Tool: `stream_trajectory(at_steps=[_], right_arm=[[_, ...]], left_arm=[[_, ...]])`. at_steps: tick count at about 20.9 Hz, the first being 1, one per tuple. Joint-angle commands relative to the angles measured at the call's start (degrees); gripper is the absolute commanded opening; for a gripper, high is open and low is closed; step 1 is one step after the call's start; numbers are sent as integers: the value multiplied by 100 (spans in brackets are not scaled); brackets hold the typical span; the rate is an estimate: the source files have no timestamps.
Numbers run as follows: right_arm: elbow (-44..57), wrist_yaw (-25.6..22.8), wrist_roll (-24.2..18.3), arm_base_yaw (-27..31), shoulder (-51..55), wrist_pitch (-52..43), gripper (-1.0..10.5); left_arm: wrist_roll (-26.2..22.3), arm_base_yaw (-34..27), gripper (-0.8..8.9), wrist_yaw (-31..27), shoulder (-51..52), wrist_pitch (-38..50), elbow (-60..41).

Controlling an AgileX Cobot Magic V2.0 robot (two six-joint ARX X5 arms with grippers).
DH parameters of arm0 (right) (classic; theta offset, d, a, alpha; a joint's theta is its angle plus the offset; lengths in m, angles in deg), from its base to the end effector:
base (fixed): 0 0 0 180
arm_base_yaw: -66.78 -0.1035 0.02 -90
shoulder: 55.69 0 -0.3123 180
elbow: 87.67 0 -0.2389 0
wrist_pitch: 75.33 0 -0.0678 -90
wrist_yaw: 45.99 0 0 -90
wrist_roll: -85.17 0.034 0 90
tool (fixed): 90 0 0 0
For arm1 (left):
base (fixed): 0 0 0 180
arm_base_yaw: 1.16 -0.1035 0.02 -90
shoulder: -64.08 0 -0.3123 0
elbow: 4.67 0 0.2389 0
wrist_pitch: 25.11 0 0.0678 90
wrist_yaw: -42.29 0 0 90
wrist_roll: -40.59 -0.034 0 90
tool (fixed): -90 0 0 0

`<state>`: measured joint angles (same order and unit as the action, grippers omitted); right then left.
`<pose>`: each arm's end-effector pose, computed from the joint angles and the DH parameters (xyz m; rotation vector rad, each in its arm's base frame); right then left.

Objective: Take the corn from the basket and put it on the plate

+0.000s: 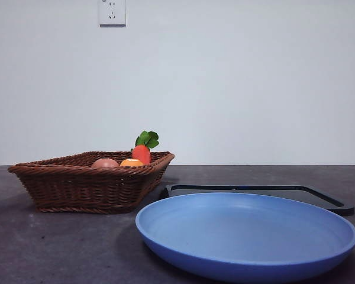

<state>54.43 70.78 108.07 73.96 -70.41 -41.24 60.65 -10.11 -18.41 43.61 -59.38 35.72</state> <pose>0.0356 0.0110 0.2583 0.4505 0.2491 0.3003 0.0485 -0.0092 0.2700 -0.4273 0.2980 -0.3088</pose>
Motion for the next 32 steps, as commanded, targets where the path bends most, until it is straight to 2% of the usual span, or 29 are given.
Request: stream_trajectory(at_steps=[1,4,8,13,17,22,23,25,26,27,32], right_arm=[[-533,365,-575,-44,-509,420,3],[-1029,619,-1130,-160,-1032,977,3],[-1624,645,-1832,-450,-1694,1740,3],[-2122,570,-2385,-953,-2317,2514,3],[-2188,160,-2441,-1384,-2590,2601,2],[-2188,168,-2441,-1530,-2677,2594,31],[-2188,168,-2437,-1530,-2677,2594,102],[-2190,166,-2310,-1530,-2677,2592,279],[-2190,168,-2264,-1530,-2680,2592,317],[-2188,168,-2218,-1530,-2699,2592,317],[-2218,173,-2022,-1550,-3167,2588,317]], left_arm=[[-466,20,7,225,-420,-251,516],[-732,153,7,420,-793,-573,968],[-1097,544,7,424,-1132,-1058,1447],[-1309,1126,7,415,-1329,-1309,1622],[-1364,1469,7,411,-1478,-1482,1622],[-1379,1497,27,411,-1512,-1473,1622],[-1379,1497,76,411,-1512,-1464,1622],[-1377,1497,276,411,-1512,-1447,1622],[-1377,1497,373,411,-1512,-1447,1622],[-1351,1497,424,411,-1515,-1449,1622],[-1307,1497,429,411,-1515,-1449,1622]])
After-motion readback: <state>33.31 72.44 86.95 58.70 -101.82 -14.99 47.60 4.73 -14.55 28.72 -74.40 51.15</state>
